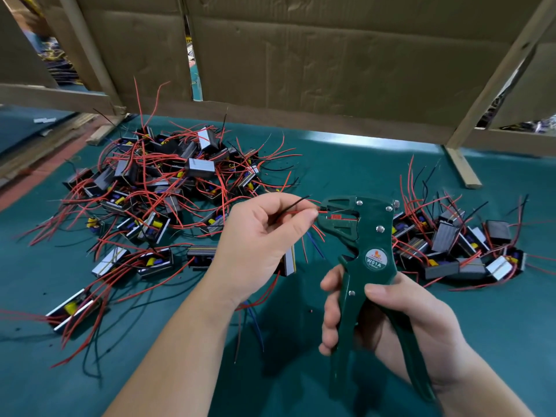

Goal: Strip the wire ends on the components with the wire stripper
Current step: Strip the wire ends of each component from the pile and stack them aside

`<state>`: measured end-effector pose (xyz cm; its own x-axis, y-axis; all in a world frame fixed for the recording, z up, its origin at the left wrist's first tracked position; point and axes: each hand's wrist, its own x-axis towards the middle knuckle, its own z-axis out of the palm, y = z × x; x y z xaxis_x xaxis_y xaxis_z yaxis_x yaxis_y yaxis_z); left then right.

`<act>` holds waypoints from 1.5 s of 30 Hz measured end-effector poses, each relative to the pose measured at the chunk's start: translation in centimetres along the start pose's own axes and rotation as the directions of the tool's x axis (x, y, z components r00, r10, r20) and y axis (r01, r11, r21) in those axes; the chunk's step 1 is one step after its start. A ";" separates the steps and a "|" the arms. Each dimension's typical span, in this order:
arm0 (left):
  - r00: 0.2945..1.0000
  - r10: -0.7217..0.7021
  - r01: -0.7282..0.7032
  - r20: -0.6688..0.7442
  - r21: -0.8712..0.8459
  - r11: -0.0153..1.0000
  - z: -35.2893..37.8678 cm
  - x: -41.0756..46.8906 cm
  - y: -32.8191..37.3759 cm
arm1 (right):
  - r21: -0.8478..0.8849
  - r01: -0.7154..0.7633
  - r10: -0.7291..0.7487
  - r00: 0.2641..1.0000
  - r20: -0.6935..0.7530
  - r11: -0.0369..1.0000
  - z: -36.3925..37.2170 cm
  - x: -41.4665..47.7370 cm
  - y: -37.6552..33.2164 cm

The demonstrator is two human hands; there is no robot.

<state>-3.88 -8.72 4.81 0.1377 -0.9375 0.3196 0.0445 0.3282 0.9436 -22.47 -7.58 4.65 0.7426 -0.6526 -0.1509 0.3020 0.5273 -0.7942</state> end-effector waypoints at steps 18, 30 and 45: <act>0.999 -0.029 0.021 0.043 0.168 0.986 -1.1 -0.2 0.4 | -0.135 -0.028 0.015 0.995 -0.101 0.990 -0.4 -0.1 0.2; 0.997 -0.055 0.022 0.052 0.496 0.868 -1.4 -0.1 -0.5 | -0.046 -0.045 0.027 0.941 -0.338 0.998 0.1 0.8 0.4; 0.983 -0.136 0.101 0.124 0.255 0.962 -1.4 0.0 -0.7 | 0.089 -0.087 0.089 0.996 -0.013 0.992 -0.8 0.3 0.3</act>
<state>-2.51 -8.79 3.98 0.0064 -0.9804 0.1967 -0.1962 0.1916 0.9617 -22.65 -8.09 3.88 0.7584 -0.6105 -0.2285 0.2883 0.6285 -0.7224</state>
